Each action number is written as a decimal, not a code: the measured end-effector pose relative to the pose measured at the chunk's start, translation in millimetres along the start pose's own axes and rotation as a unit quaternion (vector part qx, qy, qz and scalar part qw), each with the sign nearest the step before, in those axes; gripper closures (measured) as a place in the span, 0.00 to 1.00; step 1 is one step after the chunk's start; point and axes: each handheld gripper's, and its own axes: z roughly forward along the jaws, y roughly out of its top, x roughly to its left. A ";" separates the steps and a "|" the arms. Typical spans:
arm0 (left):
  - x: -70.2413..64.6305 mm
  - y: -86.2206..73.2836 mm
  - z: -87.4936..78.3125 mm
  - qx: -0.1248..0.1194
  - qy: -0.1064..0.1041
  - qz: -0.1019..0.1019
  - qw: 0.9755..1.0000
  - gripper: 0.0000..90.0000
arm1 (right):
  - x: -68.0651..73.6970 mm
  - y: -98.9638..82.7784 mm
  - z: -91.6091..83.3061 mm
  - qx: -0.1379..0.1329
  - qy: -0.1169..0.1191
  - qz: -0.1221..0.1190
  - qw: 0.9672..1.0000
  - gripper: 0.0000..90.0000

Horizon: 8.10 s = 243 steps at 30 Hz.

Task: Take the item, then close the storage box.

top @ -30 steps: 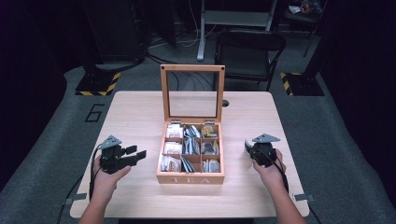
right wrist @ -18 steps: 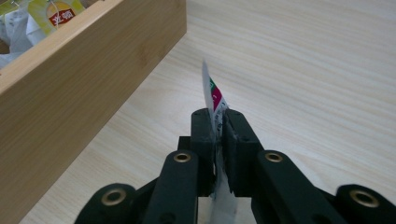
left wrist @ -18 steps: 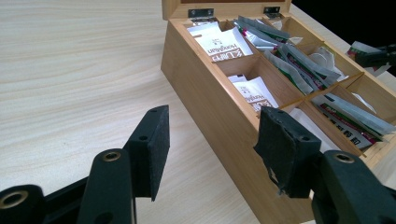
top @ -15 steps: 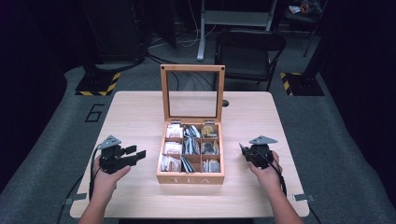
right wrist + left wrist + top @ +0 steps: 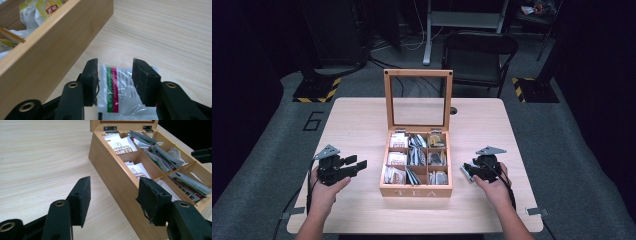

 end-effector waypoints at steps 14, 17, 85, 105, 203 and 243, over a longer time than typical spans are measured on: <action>0.5 0.0 0.6 0.001 0.000 0.000 1.000 0.48 | -0.7 9.6 -8.4 -0.019 0.018 0.003 1.000 0.58; 0.1 0.2 0.6 0.000 -0.001 -0.002 1.000 0.48 | -3.0 14.6 -9.1 -0.018 0.034 0.011 0.999 0.58; 3.0 -2.0 5.6 0.011 -0.002 -0.005 1.000 0.46 | -12.5 150.3 29.2 -0.056 0.044 -0.035 0.997 0.52; 9.4 -3.3 5.8 0.011 0.000 -0.013 1.000 0.46 | -21.3 157.5 69.6 -0.045 0.055 -0.021 0.997 0.48; -22.1 161.5 75.9 -0.023 0.017 0.096 0.995 0.63 | -5.6 145.7 47.3 -0.067 0.068 -0.082 0.992 0.72; -32.6 134.7 57.0 -0.025 0.008 0.104 0.994 0.69 | 9.3 150.5 -30.4 -0.109 0.075 -0.077 0.988 0.51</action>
